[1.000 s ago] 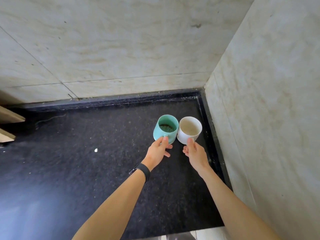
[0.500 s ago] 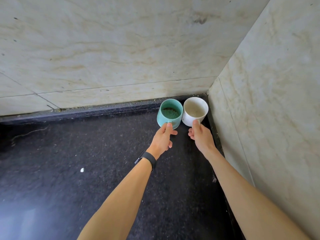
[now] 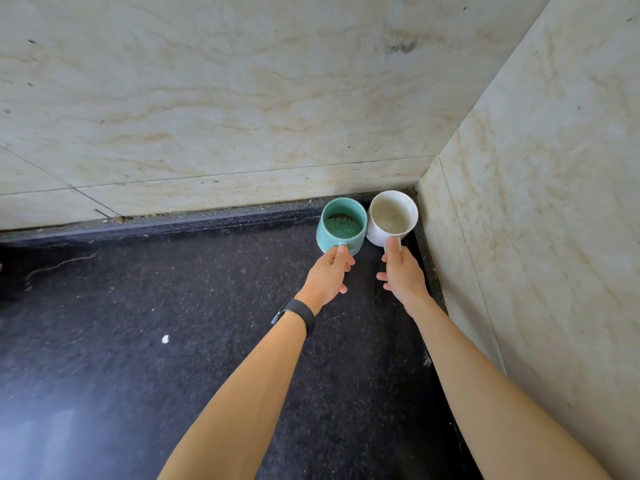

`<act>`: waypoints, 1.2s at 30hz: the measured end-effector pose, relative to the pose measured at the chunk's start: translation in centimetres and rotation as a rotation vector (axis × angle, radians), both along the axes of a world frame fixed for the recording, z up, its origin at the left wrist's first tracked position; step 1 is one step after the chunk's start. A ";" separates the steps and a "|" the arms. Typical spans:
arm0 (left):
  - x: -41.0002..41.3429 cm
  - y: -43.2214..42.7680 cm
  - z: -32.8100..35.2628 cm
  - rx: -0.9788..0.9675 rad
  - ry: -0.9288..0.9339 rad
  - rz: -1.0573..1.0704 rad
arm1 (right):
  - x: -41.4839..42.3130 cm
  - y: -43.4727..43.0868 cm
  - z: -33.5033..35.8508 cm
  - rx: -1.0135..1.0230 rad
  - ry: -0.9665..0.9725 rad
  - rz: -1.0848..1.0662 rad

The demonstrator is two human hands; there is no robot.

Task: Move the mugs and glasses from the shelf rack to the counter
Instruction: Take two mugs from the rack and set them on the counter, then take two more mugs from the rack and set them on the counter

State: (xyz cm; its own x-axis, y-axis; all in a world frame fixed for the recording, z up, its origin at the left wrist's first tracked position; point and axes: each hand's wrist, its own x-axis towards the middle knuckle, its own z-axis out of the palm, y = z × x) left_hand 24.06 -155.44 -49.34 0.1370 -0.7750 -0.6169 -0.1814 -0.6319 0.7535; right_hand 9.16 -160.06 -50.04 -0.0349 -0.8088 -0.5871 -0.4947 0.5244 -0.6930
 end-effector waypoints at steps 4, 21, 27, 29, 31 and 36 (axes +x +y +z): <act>0.3 -0.4 1.0 0.073 -0.198 -0.037 | -0.1 0.9 1.1 0.019 -0.016 -0.126; 12.7 13.6 18.7 -0.181 -0.971 -0.212 | 5.7 13.0 18.8 -0.718 0.279 0.574; 17.7 25.0 27.2 -0.269 -1.237 0.120 | 16.0 17.7 28.0 -1.055 0.064 0.878; 18.5 31.0 29.8 -0.244 -1.328 0.236 | 19.1 20.9 30.2 -1.116 -0.013 0.972; 18.9 38.4 31.9 -0.169 -1.404 0.377 | 22.4 25.4 31.8 -1.181 -0.120 1.064; 16.3 58.5 36.3 0.112 -1.536 0.686 | 26.8 41.1 36.7 -1.234 -0.382 1.421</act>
